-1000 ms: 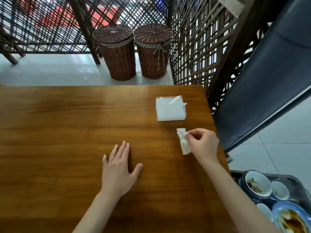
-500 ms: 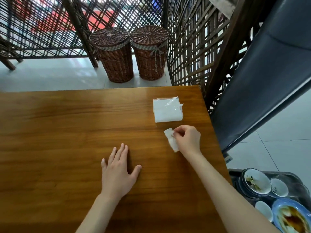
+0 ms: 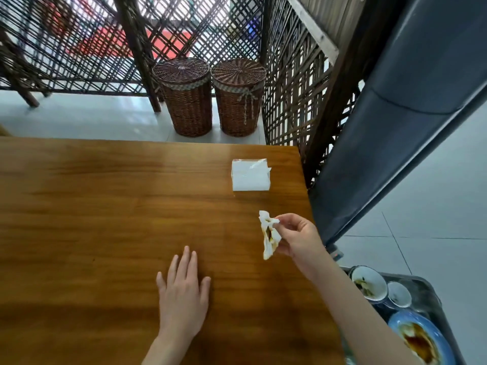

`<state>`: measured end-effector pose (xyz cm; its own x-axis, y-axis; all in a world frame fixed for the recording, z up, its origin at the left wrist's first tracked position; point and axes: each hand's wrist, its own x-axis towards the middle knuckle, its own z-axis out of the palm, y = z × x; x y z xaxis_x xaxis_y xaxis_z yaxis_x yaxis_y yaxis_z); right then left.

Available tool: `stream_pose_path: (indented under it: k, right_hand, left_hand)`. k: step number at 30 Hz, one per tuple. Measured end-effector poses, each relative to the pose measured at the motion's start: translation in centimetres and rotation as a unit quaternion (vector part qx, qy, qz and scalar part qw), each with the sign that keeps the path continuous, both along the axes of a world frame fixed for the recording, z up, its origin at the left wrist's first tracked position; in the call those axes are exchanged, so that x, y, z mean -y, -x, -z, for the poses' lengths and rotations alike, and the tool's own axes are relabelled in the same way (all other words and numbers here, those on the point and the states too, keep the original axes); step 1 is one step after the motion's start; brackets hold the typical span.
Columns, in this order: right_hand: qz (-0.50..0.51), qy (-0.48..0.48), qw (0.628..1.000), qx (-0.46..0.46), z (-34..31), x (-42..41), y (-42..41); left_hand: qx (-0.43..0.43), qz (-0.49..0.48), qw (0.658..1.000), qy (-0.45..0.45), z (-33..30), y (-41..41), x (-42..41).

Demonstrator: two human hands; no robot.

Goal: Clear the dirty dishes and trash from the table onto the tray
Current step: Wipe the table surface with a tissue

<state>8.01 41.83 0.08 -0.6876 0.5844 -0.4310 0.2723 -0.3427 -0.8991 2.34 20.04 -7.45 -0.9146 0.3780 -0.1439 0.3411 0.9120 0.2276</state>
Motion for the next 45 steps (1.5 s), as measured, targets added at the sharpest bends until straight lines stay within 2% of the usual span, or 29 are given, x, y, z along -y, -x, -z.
stream_pose_path:
  k: [8,12,26,35,45]
  right_hand:
    - [0.007,-0.1,0.99,0.102,0.2,2.0,-11.9]
    - [0.04,-0.096,0.984,0.144,0.1,3.6,-17.9]
    - [0.108,-0.146,0.977,0.114,-4.4,12.4,-29.9]
    - [0.126,-0.138,0.973,0.133,-4.2,14.3,-33.9]
    - [0.035,-0.201,0.965,0.162,-1.9,9.8,-32.9]
  left_hand:
    - [0.048,-0.004,0.999,0.0,-2.5,-7.7,3.7]
    - [0.053,-0.004,0.999,0.004,-3.7,-11.1,5.9]
    - [0.01,0.08,0.995,-0.051,-9.3,-18.9,11.8]
    - [0.012,0.099,0.995,-0.026,-9.5,-23.9,12.2]
    - [-0.007,0.04,0.999,-0.025,-8.9,-23.2,7.0]
